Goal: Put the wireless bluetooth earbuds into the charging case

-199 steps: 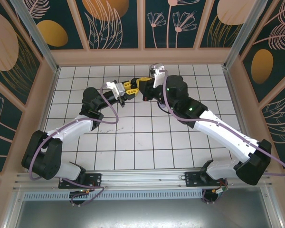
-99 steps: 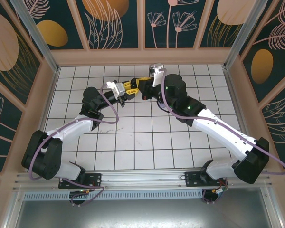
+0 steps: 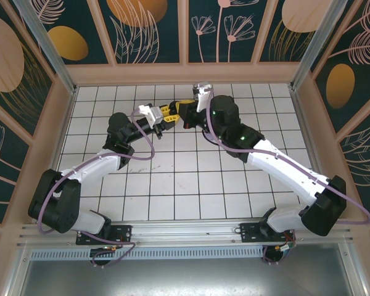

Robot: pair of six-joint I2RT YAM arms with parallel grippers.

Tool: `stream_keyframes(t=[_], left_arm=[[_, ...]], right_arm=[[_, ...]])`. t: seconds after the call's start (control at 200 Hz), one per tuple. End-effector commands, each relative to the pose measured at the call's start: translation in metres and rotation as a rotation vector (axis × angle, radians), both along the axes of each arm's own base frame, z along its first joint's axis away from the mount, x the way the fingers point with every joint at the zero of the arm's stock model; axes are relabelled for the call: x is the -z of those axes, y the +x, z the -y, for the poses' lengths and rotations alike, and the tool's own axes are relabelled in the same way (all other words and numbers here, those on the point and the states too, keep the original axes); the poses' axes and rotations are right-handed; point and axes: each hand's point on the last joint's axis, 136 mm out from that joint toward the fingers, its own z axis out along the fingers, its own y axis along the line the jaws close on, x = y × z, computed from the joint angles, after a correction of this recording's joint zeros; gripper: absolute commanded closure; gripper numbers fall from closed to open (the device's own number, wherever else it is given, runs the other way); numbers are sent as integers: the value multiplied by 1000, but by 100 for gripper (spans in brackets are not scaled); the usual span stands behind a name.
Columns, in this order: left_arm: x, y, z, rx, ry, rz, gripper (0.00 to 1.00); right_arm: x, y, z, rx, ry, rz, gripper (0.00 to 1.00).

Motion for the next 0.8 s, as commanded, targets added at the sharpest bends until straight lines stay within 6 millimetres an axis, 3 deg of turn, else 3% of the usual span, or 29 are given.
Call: stream_keyframes(t=[0.0, 0.285, 0.43, 0.796], left_arm=[[-35, -22, 6, 73, -37, 121, 100], [-36, -24, 9, 82, -38, 126, 100], [-35, -23, 10, 79, -37, 121, 100], [-40, -21, 10, 68, -40, 127, 100]], right_arm=[[14, 3, -9, 4, -49, -11, 98], [22, 10, -12, 54, -79, -35, 99], [23, 2, -22, -11, -86, -31, 99], [55, -12, -24, -63, -223, -66, 99]])
